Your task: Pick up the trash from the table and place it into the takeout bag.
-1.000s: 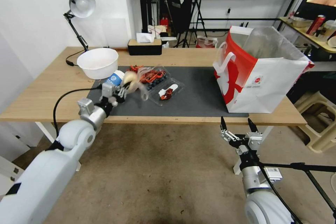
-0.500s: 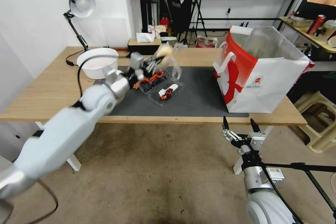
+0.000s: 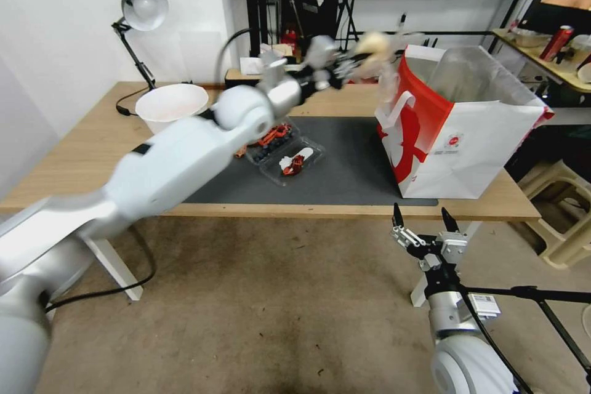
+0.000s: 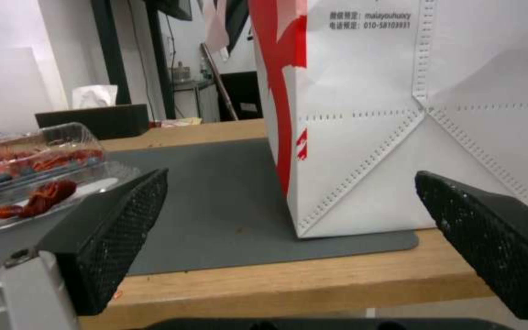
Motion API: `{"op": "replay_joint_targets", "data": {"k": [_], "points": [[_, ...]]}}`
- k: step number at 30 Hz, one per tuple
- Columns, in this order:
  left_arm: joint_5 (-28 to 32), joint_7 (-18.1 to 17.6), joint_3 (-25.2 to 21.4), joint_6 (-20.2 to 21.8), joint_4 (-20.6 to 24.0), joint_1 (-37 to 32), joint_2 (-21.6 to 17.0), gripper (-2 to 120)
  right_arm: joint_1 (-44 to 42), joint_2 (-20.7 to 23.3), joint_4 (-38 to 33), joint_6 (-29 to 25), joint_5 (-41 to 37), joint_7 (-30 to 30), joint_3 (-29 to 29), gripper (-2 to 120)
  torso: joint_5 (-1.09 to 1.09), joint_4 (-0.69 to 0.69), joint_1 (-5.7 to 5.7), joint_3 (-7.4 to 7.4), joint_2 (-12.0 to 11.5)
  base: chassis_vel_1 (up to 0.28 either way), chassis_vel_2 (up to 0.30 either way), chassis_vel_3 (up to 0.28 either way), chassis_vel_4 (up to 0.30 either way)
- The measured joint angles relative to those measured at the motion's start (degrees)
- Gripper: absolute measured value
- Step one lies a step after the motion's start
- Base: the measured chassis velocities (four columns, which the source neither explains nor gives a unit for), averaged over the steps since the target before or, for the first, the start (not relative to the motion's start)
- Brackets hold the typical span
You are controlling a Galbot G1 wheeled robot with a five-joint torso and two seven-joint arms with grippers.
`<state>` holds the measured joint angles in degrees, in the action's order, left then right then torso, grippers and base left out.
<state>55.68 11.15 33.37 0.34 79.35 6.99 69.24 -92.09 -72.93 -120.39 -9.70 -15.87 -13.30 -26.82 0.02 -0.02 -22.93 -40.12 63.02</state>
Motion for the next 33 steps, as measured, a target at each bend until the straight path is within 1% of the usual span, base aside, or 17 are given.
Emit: {"op": "replay_joint_targets", "data": {"k": [2,3,5,7,9,10,11,13,14,18,23,26,27,29,31,32,33], "points": [[0.55,0.12,2.17,0.00,-3.05,3.45,3.18,5,0.12,-0.17,-0.02,0.00,0.00,-0.01,-0.04,100,-0.01,0.02,0.00,0.00,0.00,0.000,0.000,0.000,0.000],[0.55,0.12,2.17,0.00,-3.05,3.45,3.18,5,0.12,-0.17,-0.02,0.00,0.00,-0.01,-0.04,100,-0.01,0.02,0.00,0.00,0.00,0.000,0.000,0.000,0.000],[1.12,0.56,4.03,0.17,-5.40,6.19,5.48,5,0.29,-0.37,-0.02,0.00,-0.01,-0.02,-0.07,100,0.00,0.03,0.00,0.01,0.00,0.000,0.000,0.000,0.000],[1.31,0.70,4.60,0.26,-5.96,6.80,6.02,5,0.34,-0.43,-0.02,0.00,-0.01,-0.02,-0.09,100,0.00,0.02,0.01,0.01,0.00,0.000,0.000,0.000,0.000],[2.26,1.33,7.76,0.47,-8.69,9.27,8.44,5,0.39,-0.57,-0.02,-0.01,-0.07,-0.03,-0.12,100,0.00,0.02,0.01,0.01,0.00,0.000,0.000,0.000,0.000],[2.52,1.61,8.79,0.53,-9.62,9.95,9.28,5,0.42,-0.59,0.01,-0.03,-0.09,-0.03,-0.12,100,0.00,0.02,0.01,0.01,0.00,0.000,0.000,0.000,0.000],[2.52,1.61,8.79,0.53,-9.62,9.95,9.28,5,0.42,-0.59,0.01,-0.03,-0.09,-0.03,-0.12,100,0.00,0.02,0.01,0.01,0.00,0.000,0.000,0.000,0.000],[3.03,2.25,10.84,0.86,-11.78,11.13,11.26,5,0.46,-0.64,0.17,-0.12,-0.12,-0.03,-0.13,100,-0.01,0.02,0.01,0.01,0.00,0.000,0.000,0.000,0.000],[3.03,2.25,10.84,0.86,-11.78,11.13,11.26,5,0.46,-0.64,0.17,-0.12,-0.12,-0.03,-0.13,100,-0.01,0.02,0.01,0.01,0.00,0.000,0.000,0.000,0.000],[3.59,3.04,13.49,1.19,-15.03,12.37,14.14,5,0.51,-0.79,0.29,-0.23,-0.13,-0.02,-0.09,100,0.00,0.01,0.01,0.01,0.00,0.000,0.000,0.000,0.000],[3.59,2.88,14.22,1.42,-15.49,12.46,14.81,5,0.48,-0.80,0.29,-0.35,-0.19,-0.01,-0.07,100,-0.02,0.03,0.01,0.01,0.00,0.000,0.000,0.000,0.000],[3.59,1.94,14.31,1.51,-15.37,12.19,15.07,16,0.47,-0.81,0.32,-0.45,-0.24,0.01,-0.09,100,-0.02,0.02,0.01,0.01,0.00,0.000,0.000,0.000,0.000],[3.59,1.94,14.31,1.51,-15.37,12.19,15.07,16,0.47,-0.81,0.32,-0.45,-0.24,0.01,-0.09,100,-0.02,0.02,0.01,0.01,0.00,0.000,0.000,0.000,0.000],[3.59,1.36,14.24,1.52,-15.28,11.99,15.17,27,0.49,-0.85,0.33,-0.48,-0.26,0.02,-0.09,100,-0.02,0.02,0.01,0.01,0.00,0.000,0.000,0.000,0.000],[3.59,1.32,14.21,1.52,-15.26,11.97,15.17,29,0.49,-0.86,0.33,-0.48,-0.26,0.02,-0.09,100,-0.02,0.03,0.01,0.01,0.00,0.000,0.000,0.000,0.000],[3.65,1.13,14.03,1.53,-15.12,11.91,15.17,37,0.50,-0.92,0.33,-0.49,-0.26,0.02,-0.08,100,-0.02,0.02,0.01,0.01,0.00,0.000,0.000,0.000,0.000],[3.74,1.05,13.86,1.54,-15.03,11.90,15.13,41,0.50,-0.95,0.33,-0.50,-0.26,0.03,-0.06,100,-0.02,0.02,0.01,0.01,0.00,0.000,0.000,0.000,0.000]]}}
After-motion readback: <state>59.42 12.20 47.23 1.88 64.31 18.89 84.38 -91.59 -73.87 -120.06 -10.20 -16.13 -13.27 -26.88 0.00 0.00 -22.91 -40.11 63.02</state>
